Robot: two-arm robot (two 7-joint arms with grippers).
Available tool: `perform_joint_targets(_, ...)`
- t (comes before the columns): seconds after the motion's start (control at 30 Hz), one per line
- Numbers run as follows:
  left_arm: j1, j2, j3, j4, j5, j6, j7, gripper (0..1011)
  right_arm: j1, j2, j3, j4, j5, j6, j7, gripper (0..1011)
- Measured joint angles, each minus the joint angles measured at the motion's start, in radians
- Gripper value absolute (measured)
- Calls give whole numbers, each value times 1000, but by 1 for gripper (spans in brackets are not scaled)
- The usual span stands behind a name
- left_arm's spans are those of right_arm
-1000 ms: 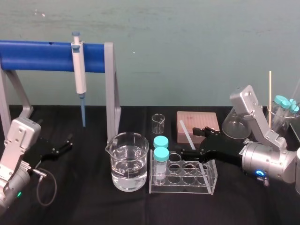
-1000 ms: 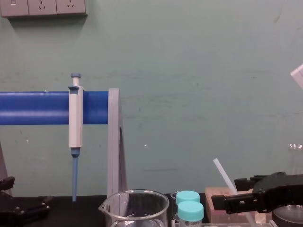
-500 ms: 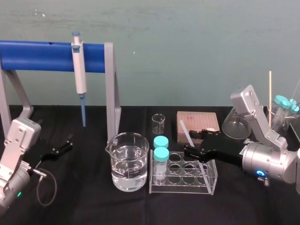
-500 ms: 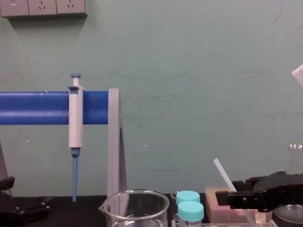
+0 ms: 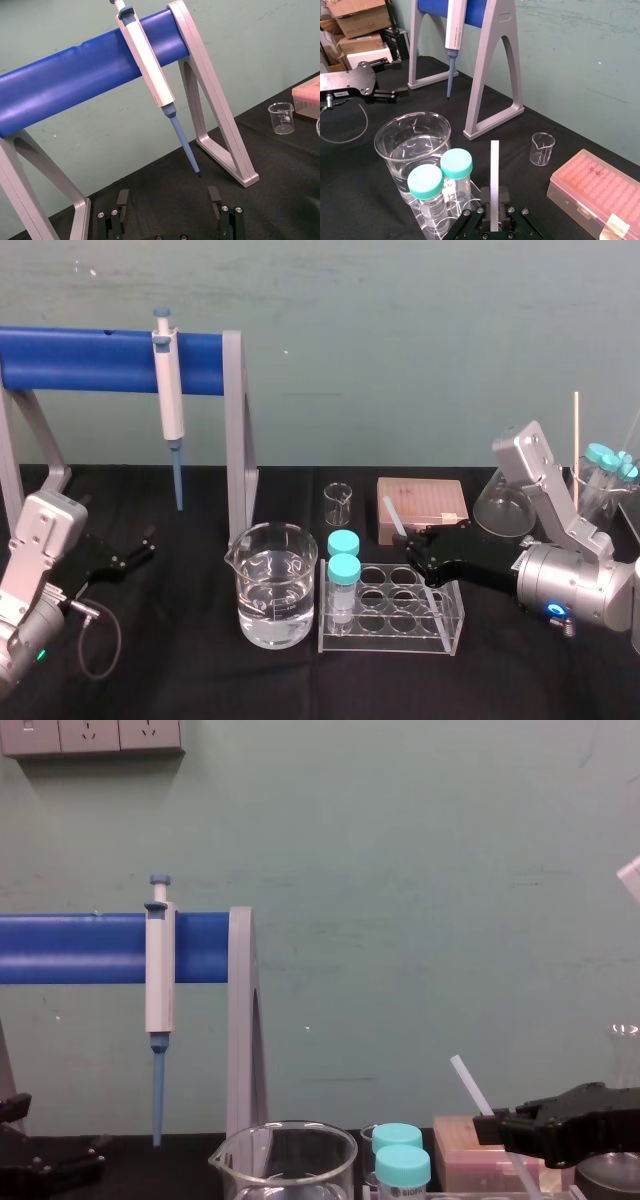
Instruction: Pick up the stirring rod with one hand, then place it down.
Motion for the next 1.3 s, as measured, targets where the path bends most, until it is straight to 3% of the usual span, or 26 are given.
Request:
perform_joint_targets(0.07,0,0,0,0,0,0,0,1000,0,0,0,0,0,0,0,74)
perform_joint_targets(0.3,0,0,0,0,0,0,0,1000,0,0,0,0,0,0,0,68)
perform_joint_targets(0.37,0,0,0,0,0,0,0,1000,-8,-3,8,-1,0,-21,-4,68)
perform_joint_targets(0.6,0,0,0,0,0,0,0,1000,-72,-20,54,-26,-8,-171,-35,68)
perform_joint_targets(0.9,0,0,0,0,0,0,0,1000,-198,-39,143,-94,-18,-383,-69,68)
perform_joint_targets(1.07,0,0,0,0,0,0,0,1000,-241,-53,178,-109,9,-441,-58,68)
perform_joint_targets(1.3,0,0,0,0,0,0,0,1000,-244,-66,223,-127,25,-464,-47,68)
